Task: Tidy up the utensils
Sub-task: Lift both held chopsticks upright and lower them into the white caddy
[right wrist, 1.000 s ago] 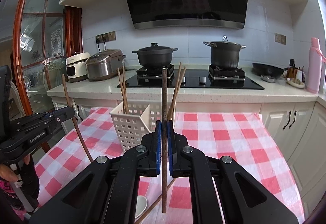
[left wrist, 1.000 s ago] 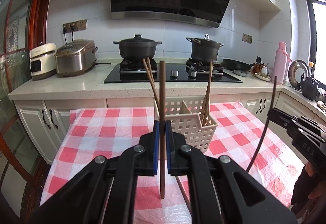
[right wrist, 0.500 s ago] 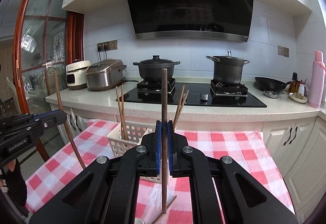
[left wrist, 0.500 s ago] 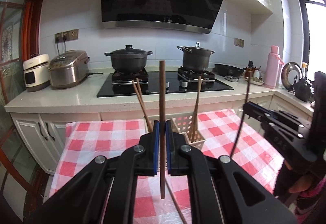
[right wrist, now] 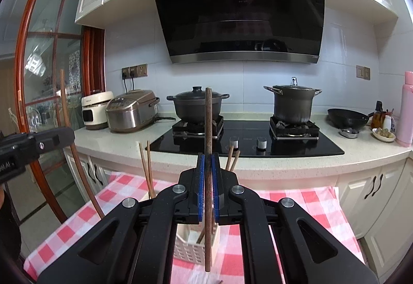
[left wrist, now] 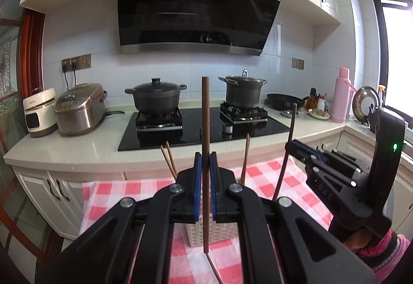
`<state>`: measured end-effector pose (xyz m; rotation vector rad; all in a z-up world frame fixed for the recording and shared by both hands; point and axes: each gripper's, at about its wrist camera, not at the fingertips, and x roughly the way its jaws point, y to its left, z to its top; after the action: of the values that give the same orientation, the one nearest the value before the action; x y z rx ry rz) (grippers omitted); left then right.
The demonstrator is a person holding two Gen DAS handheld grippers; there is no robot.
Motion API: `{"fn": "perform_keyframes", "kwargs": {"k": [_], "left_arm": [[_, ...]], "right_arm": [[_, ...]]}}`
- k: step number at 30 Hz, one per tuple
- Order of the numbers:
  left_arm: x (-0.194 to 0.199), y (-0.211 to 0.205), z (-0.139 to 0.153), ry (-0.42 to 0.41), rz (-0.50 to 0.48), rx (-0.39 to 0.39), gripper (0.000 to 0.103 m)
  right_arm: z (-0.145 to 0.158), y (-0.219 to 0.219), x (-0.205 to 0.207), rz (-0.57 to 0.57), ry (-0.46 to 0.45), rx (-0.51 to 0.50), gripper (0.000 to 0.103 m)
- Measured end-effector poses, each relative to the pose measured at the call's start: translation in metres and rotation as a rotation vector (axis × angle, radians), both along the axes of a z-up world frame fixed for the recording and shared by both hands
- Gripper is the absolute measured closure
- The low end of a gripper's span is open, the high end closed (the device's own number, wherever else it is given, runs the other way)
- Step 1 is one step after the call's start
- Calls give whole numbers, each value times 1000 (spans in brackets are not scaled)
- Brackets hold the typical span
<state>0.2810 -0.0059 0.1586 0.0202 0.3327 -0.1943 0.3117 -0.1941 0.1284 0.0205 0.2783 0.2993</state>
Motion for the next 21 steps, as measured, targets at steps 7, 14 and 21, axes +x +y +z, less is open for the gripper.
{"fn": "perform_keyframes", "kwargs": {"k": [7, 14, 21], "left_arm": [[20, -6, 32, -57, 17, 17, 97], [57, -9, 30, -57, 53, 4, 97], [105, -2, -17, 84, 50, -43, 97]], "right_arm": [[14, 5, 18, 4, -32, 29, 97], [12, 10, 42, 8, -33, 69, 97], [-19, 13, 66, 16, 53, 65, 97]]}}
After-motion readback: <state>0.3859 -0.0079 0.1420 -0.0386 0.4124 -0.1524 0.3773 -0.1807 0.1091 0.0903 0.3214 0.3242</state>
